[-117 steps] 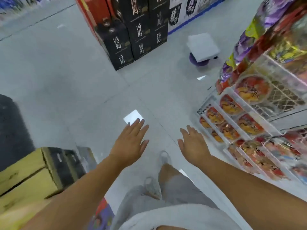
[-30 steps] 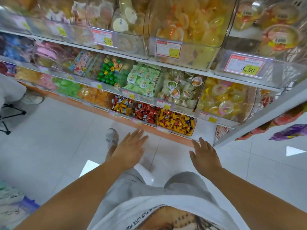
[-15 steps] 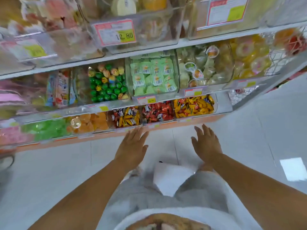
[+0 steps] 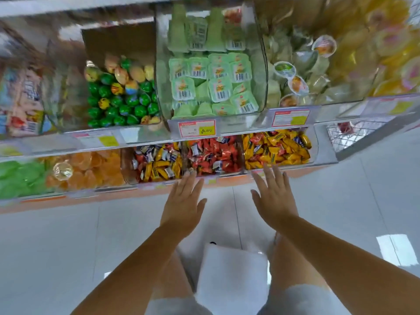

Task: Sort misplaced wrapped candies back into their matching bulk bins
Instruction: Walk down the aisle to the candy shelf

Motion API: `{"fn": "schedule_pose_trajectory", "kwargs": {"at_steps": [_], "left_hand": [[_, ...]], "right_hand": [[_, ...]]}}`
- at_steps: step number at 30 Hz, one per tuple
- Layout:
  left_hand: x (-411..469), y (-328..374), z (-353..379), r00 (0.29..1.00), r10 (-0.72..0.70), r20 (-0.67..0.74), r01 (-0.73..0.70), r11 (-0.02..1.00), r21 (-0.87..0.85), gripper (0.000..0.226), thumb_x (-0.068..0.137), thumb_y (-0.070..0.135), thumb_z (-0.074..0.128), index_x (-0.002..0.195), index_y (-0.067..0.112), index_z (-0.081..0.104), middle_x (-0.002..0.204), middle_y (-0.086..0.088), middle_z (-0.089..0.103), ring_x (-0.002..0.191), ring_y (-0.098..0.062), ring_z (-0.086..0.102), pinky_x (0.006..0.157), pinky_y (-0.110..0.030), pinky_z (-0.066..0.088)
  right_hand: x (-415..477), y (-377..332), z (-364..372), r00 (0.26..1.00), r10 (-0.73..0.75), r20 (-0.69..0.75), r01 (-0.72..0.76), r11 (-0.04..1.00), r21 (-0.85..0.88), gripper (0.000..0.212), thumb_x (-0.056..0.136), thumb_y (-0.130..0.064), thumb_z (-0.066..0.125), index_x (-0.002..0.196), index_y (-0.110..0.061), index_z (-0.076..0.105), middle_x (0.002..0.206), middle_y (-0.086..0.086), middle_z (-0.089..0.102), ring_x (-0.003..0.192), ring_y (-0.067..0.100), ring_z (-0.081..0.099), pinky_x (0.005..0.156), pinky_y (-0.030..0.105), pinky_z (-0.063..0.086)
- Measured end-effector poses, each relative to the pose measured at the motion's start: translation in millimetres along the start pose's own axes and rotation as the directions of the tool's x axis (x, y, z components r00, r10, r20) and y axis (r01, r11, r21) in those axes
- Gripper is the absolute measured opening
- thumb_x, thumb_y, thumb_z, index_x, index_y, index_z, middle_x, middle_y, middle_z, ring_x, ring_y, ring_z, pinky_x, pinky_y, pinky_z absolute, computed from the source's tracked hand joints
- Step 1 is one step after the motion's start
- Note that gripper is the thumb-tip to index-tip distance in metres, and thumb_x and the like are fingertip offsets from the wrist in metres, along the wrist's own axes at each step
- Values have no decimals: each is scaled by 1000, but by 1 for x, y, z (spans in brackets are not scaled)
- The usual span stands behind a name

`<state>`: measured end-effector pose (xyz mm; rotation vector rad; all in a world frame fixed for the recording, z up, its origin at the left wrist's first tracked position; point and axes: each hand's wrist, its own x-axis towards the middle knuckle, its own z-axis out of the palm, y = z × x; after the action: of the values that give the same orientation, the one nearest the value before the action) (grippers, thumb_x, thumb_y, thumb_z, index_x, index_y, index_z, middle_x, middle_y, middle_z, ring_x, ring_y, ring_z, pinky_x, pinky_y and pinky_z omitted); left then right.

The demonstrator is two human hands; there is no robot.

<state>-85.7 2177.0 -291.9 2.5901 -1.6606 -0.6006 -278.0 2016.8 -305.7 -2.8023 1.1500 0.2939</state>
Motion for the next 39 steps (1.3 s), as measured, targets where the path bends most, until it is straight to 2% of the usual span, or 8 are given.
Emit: {"fn": "schedule_pose_trajectory", "kwargs": {"at_steps": [5, 9, 13, 20, 24, 29, 35, 39], "left_hand": [[52, -23, 55, 993, 28, -117, -24, 999, 35, 56, 102, 40, 25, 154, 26, 6, 160, 3, -12, 146, -13, -18, 121, -37, -4], [87, -48, 92, 956, 99, -275, -71, 991, 110, 56, 98, 38, 29, 151, 20, 27, 160, -4, 13, 149, -19, 4, 117, -45, 14], [107, -63, 120, 888, 162, -431, -80, 976, 202, 56, 95, 41, 35, 147, 20, 36, 157, -7, 25, 148, -23, 11, 116, -48, 17], [118, -71, 146, 788, 223, -573, -66, 957, 281, 57, 96, 44, 36, 149, 25, 27, 160, -3, 17, 149, -21, 5, 119, -44, 9], [110, -69, 148, 783, 220, -582, -74, 962, 264, 54, 97, 43, 35, 148, 26, 32, 160, -3, 18, 149, -20, 5, 119, -43, 9], [92, -74, 146, 774, 191, -603, -39, 966, 256, 54, 98, 45, 32, 150, 29, 25, 161, 0, 14, 149, -17, 1, 119, -39, 5], [59, -94, 146, 766, 27, -642, 60, 992, 113, 57, 97, 46, 28, 149, 24, 32, 159, 1, 22, 148, -15, 7, 117, -36, 8], [50, -108, 151, 772, -22, -635, 84, 994, 68, 57, 99, 47, 23, 151, 25, 29, 160, 6, 16, 149, -12, 3, 117, -36, 7]], "right_hand": [[44, -7, 70, 985, -81, -151, 78, 997, -25, 48, 91, -29, 53, 137, -15, 51, 149, 19, 38, 140, 40, 30, 112, 56, 24], [69, -9, 114, 950, -127, -284, 124, 992, -27, 50, 92, -34, 41, 140, -21, 46, 154, 19, 28, 143, 39, 23, 113, 57, 21], [83, -13, 150, 896, -105, -432, 124, 992, 15, 52, 92, -39, 36, 140, -23, 49, 157, 19, 19, 145, 37, 19, 114, 57, 20], [99, -17, 179, 763, -85, -641, 116, 993, 6, 50, 92, -39, 40, 139, -23, 50, 157, 21, 17, 146, 36, 18, 113, 60, 18], [96, -15, 179, 773, -98, -627, 94, 995, -40, 53, 93, -41, 37, 141, -23, 48, 158, 18, 16, 146, 34, 17, 113, 59, 19], [84, -19, 165, 792, -80, -605, 65, 997, -47, 62, 99, -49, 12, 140, -22, 50, 155, 17, 27, 145, 33, 20, 113, 56, 19], [65, -58, 156, 793, -159, -588, 182, 983, -20, 62, 99, -52, 7, 143, -26, 42, 155, 11, 29, 145, 28, 19, 115, 47, 12], [64, -80, 161, 781, -247, -573, 299, 954, -3, 52, 98, -49, 20, 146, -32, 33, 156, 3, 28, 145, 22, 16, 117, 39, 16]]}}
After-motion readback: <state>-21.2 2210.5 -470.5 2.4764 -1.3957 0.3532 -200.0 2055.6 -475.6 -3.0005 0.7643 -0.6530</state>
